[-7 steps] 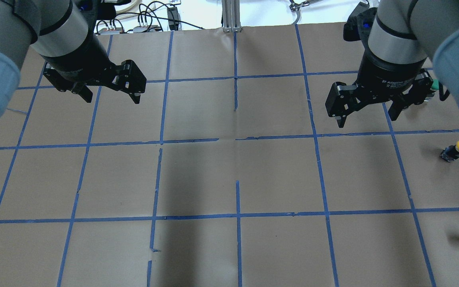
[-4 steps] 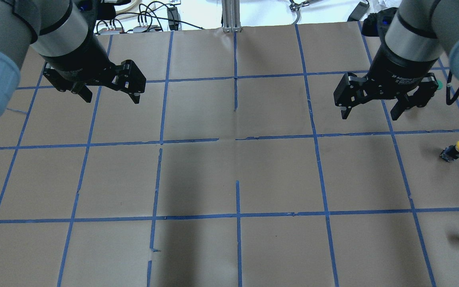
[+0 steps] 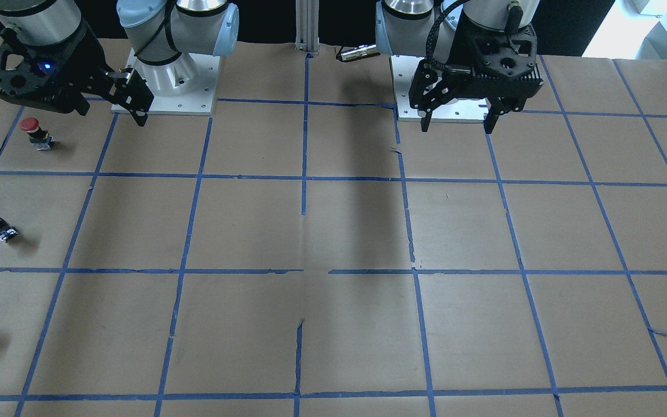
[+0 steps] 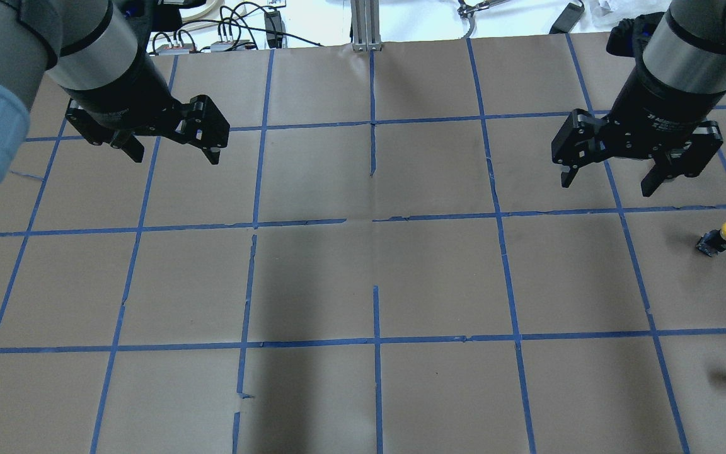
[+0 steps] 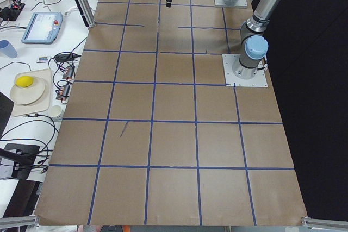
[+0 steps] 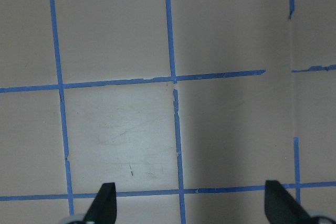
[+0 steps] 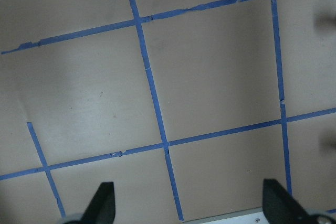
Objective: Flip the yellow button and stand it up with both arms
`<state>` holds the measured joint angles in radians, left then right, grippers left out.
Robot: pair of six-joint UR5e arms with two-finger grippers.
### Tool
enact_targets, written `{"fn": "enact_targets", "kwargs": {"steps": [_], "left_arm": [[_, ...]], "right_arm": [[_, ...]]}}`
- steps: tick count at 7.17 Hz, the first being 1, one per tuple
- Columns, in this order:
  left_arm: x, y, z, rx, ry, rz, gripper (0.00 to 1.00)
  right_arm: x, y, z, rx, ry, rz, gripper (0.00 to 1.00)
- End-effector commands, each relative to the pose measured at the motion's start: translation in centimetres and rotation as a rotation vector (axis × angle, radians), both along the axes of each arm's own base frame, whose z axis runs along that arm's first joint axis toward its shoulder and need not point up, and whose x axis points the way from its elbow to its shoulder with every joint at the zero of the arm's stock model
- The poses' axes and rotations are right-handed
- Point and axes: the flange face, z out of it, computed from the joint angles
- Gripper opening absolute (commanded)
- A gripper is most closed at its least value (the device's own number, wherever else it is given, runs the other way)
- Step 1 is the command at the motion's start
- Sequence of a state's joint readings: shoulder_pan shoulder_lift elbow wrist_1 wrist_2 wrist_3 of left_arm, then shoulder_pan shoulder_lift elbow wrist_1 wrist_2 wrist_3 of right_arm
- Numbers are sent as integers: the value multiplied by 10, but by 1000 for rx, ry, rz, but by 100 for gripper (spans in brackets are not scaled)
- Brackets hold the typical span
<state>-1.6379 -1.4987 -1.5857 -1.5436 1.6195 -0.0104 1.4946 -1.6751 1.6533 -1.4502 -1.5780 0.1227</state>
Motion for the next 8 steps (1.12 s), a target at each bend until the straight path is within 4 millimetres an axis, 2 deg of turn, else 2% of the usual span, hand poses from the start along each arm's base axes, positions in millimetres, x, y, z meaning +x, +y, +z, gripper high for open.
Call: {"fn": "enact_targets", "kwargs": {"steps": [1, 8], "left_arm": [[0, -1, -1, 2, 1, 0, 100], [0, 0, 1, -1, 3, 0, 100]], "right_arm": [[26, 6, 6, -20, -16, 4, 100], [25, 9, 7, -18, -10, 12, 100]]}}
